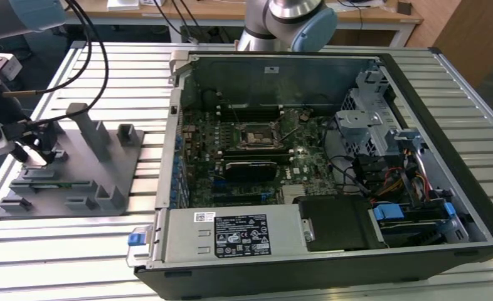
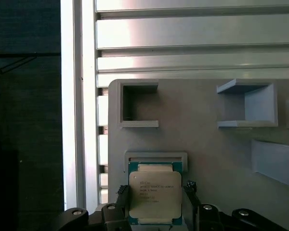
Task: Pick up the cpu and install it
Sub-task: 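Pick up the cpu and move it towards the insertion slot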
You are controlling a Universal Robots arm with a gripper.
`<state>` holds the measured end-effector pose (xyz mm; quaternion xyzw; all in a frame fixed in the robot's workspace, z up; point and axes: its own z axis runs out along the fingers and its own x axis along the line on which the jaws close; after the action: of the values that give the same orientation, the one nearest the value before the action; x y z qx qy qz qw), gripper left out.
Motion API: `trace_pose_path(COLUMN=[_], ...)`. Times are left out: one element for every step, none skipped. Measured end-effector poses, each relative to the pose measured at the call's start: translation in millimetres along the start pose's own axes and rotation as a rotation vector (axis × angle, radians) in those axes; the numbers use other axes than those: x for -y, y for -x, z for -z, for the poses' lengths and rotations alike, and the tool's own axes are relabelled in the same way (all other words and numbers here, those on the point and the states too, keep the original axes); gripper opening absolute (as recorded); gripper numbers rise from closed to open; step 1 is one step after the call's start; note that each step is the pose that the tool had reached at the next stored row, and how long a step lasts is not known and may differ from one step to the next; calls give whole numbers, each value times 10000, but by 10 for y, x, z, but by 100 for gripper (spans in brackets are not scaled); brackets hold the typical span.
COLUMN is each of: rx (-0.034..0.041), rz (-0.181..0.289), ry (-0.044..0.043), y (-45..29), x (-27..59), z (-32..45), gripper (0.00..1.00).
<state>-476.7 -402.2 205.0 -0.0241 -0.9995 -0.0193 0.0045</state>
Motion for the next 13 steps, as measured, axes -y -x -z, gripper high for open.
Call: trace_pose_path(rx=[0,0,-2,-3,-2,-4,-6,-4,-1,-2,-2,-1,0], rz=[0,0,0,-1,-1,-1,-1,-1,-1,-1,-1,-1,0], ry=[-1,-1,-1,-2,-1,0,-2,0,1,1,1,2,2], y=[0,0,0,-1,-1,-1,-2,-1,-1,-2,-2,-2,-3], x=[0,0,0,0,0,0,-1,-1,-2,-3,-4,-5,-5], z=[2,2,3,4,4,8,20,34,51,73,93,112,131], gripper=[53,53,53,53,53,53,53,53,53,53,53,53,53])
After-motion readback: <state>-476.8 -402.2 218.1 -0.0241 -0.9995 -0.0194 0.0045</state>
